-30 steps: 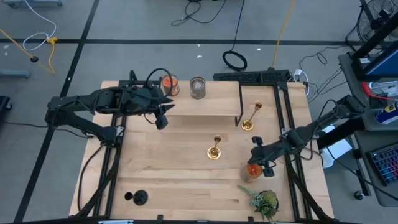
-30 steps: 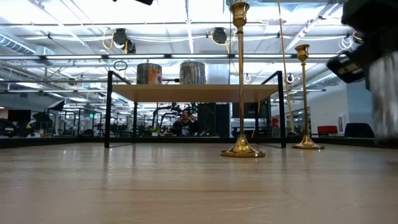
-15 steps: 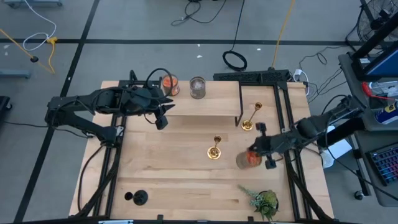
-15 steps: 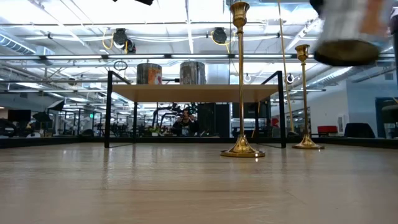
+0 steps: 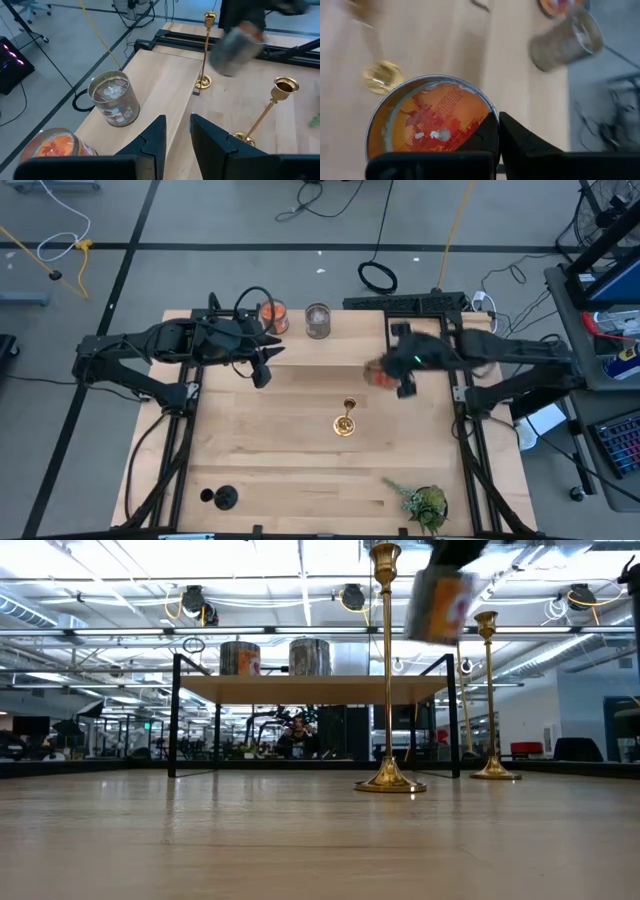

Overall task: Pick & Place candle stick holders
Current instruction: Put the orange candle on the shelf, then put the top brown candle holder on the shelf

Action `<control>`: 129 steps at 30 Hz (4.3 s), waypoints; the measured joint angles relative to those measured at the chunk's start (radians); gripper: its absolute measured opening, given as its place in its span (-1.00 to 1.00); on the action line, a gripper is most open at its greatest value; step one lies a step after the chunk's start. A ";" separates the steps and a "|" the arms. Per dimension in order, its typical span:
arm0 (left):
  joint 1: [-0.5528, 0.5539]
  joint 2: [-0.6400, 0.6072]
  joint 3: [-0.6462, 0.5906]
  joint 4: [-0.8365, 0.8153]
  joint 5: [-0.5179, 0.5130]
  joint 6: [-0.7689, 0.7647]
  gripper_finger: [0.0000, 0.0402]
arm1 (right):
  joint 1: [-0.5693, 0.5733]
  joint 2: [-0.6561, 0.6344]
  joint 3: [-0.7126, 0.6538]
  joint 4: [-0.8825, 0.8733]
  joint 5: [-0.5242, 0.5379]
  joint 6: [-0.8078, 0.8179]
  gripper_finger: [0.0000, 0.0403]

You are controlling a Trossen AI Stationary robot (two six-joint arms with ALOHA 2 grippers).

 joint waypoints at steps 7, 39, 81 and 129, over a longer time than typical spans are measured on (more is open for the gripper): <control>0.000 0.000 0.000 -0.002 0.001 0.011 -0.54 | -0.232 0.176 0.108 0.027 -0.024 -0.194 -1.00; 0.000 0.000 0.000 -0.010 0.003 0.079 -0.54 | -0.611 0.295 0.130 0.183 -0.178 0.140 -0.97; -0.025 0.000 0.000 -0.015 0.000 0.057 -0.54 | -0.515 0.109 0.071 0.261 -0.178 0.163 -0.23; -0.230 -0.276 -0.376 0.231 -0.079 -0.032 -0.54 | -0.002 -0.476 -0.617 0.066 0.221 0.760 -0.20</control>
